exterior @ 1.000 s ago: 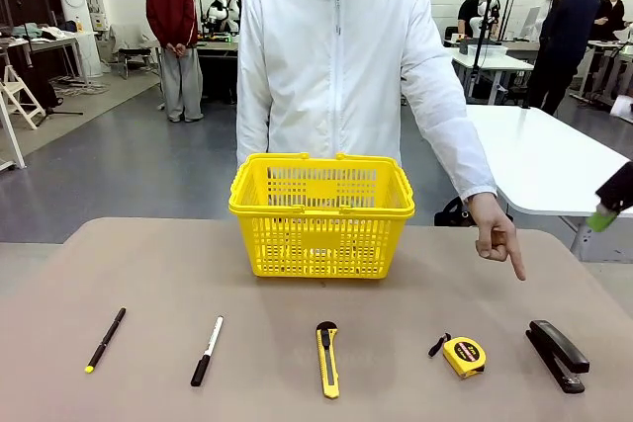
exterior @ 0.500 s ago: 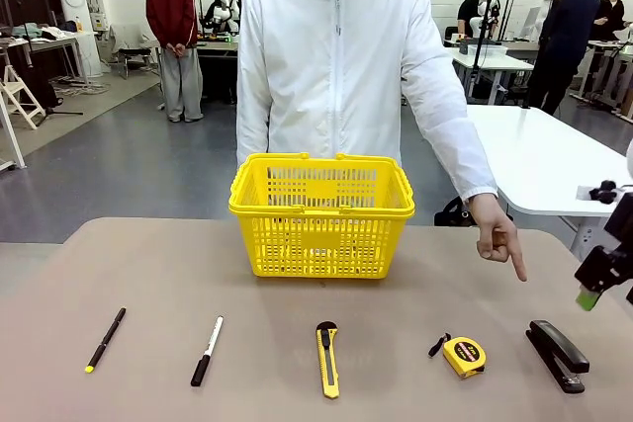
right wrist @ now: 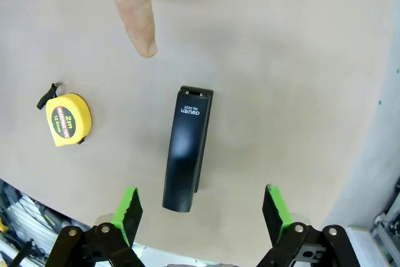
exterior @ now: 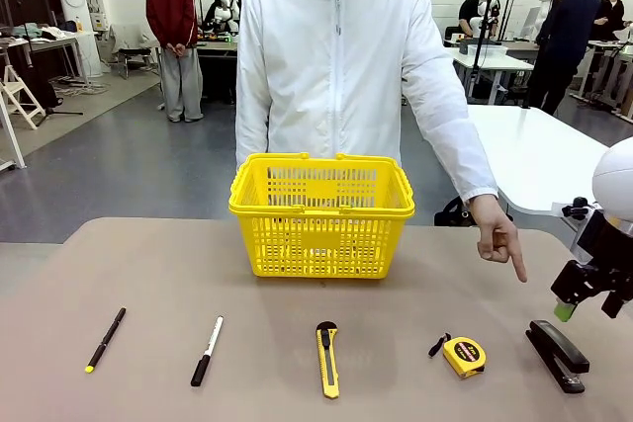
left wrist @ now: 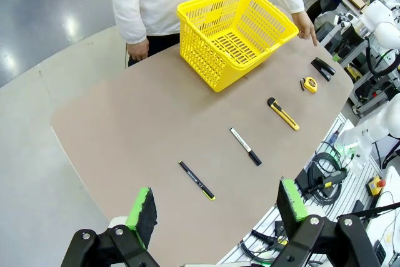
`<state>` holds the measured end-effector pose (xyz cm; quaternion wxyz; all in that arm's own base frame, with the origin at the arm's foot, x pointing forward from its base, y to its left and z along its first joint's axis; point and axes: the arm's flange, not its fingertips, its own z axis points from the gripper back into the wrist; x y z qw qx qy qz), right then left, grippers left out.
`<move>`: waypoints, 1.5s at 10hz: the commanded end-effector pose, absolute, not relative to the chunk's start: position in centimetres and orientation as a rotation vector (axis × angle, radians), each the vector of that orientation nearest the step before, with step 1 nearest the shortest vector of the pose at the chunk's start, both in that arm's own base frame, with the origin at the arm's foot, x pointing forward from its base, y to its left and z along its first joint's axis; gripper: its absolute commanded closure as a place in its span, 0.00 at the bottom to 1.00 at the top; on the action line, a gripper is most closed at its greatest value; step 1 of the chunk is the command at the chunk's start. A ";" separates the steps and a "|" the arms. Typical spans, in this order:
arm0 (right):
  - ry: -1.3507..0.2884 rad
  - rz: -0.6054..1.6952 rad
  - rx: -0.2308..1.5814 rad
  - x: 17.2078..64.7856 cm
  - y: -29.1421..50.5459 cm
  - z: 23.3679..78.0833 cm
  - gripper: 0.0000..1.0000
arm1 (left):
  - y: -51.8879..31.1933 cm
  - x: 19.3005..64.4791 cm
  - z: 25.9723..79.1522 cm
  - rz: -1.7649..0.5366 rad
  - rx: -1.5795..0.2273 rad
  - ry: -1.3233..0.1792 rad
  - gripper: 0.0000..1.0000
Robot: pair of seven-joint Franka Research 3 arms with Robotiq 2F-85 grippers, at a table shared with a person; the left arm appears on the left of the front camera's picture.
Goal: Place the items the person wants into the basket.
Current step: Pick up the item the person points to and place it in the Market Basket.
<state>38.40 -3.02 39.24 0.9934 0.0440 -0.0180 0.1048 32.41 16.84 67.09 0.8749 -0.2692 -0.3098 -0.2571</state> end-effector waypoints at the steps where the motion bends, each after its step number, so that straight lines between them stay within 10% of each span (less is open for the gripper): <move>1: -0.035 0.199 0.085 38.3 -3.5 39.3 0.00 | 17.0 32.4 67.2 -0.555 -0.573 -0.662 0.00; 14: 0.150 0.206 0.013 40.9 -0.7 30.9 0.00 | 17.0 32.4 67.2 -0.555 -0.573 -0.662 0.00; 15: 0.137 0.212 0.015 40.8 -0.7 31.1 0.25 | 17.0 32.4 67.2 -0.555 -0.573 -0.662 0.00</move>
